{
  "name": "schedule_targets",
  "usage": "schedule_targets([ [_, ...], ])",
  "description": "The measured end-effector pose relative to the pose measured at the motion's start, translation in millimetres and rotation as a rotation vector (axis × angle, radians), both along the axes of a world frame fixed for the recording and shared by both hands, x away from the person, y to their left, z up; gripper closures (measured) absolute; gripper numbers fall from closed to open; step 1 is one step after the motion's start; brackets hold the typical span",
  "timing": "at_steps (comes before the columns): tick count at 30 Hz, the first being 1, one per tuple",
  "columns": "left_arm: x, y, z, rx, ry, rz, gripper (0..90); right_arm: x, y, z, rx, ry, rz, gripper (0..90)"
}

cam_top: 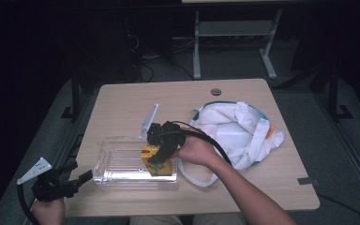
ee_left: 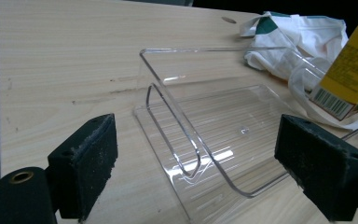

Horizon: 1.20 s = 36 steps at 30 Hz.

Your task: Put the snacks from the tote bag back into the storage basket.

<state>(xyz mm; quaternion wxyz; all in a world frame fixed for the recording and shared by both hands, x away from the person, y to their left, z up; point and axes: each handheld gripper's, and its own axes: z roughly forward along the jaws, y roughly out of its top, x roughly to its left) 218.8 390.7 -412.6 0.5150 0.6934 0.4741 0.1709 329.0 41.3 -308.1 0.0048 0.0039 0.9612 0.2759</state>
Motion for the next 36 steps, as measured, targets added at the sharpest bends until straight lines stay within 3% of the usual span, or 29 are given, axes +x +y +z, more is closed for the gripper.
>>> schedule_targets([
  [18, 1.2, 1.8, -1.7, 0.008, 0.007, 0.0, 12.8, 3.0, 6.0, -32.1, -0.01, 0.015, 0.003, 51.6],
  [36, 0.9, 1.5, -1.5, 0.005, 0.012, 0.005, 12.8, -2.2, -2.3, -48.3, -0.008, 0.031, -0.001, 51.4],
])
